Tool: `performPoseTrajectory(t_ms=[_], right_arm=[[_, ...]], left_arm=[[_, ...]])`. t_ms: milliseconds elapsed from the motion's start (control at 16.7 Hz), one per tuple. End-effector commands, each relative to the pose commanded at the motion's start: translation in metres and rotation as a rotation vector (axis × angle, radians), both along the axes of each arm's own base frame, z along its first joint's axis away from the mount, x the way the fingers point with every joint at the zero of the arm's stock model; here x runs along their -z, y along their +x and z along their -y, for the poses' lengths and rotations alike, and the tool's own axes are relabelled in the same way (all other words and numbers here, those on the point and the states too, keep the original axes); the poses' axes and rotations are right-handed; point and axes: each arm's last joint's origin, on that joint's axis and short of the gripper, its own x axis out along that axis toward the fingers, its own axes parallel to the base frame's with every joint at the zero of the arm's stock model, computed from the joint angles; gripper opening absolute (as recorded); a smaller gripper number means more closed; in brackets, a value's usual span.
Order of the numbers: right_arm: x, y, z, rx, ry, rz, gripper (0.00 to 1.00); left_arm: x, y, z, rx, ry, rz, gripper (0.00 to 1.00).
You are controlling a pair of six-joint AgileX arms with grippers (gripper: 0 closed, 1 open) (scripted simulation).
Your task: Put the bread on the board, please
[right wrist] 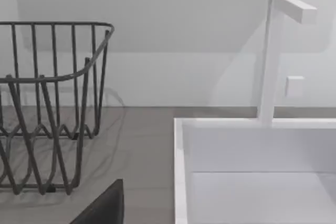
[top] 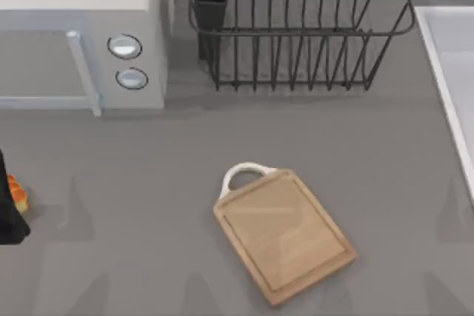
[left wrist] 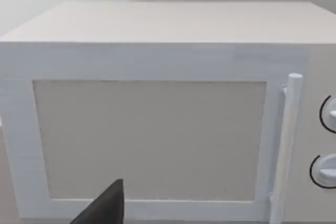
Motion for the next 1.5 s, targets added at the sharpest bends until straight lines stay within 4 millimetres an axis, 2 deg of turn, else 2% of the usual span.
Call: performPoseTrajectory(t_ms=[240, 420, 600, 780, 900, 1200, 1500], right_arm=[[0.0, 0.0, 0.0, 0.0, 0.0, 0.0, 1.0], [0.0, 0.0, 0.0, 0.0, 0.0, 0.0, 1.0], [0.0, 0.0, 0.0, 0.0, 0.0, 0.0, 1.0], [0.0, 0.0, 0.0, 0.0, 0.0, 0.0, 1.0], [0.0, 0.0, 0.0, 0.0, 0.0, 0.0, 1.0], [0.0, 0.0, 0.0, 0.0, 0.0, 0.0, 1.0], [0.0, 0.0, 0.0, 0.0, 0.0, 0.0, 1.0]], left_arm=[[-0.006, 0.0, 0.0, -0.003, 0.024, -0.023, 1.0], [-0.026, 0.004, -0.001, -0.004, 0.113, -0.124, 1.0], [-0.048, 0.018, -0.003, 0.019, 0.24, -0.32, 1.0], [-0.06, 0.05, -0.006, 0.089, 0.376, -0.602, 1.0], [-0.059, 0.077, -0.009, 0.165, 0.457, -0.809, 1.0], [-0.04, 0.146, -0.019, 0.413, 0.597, -1.228, 1.0], [-0.02, 0.193, -0.028, 0.616, 0.665, -1.42, 1.0]])
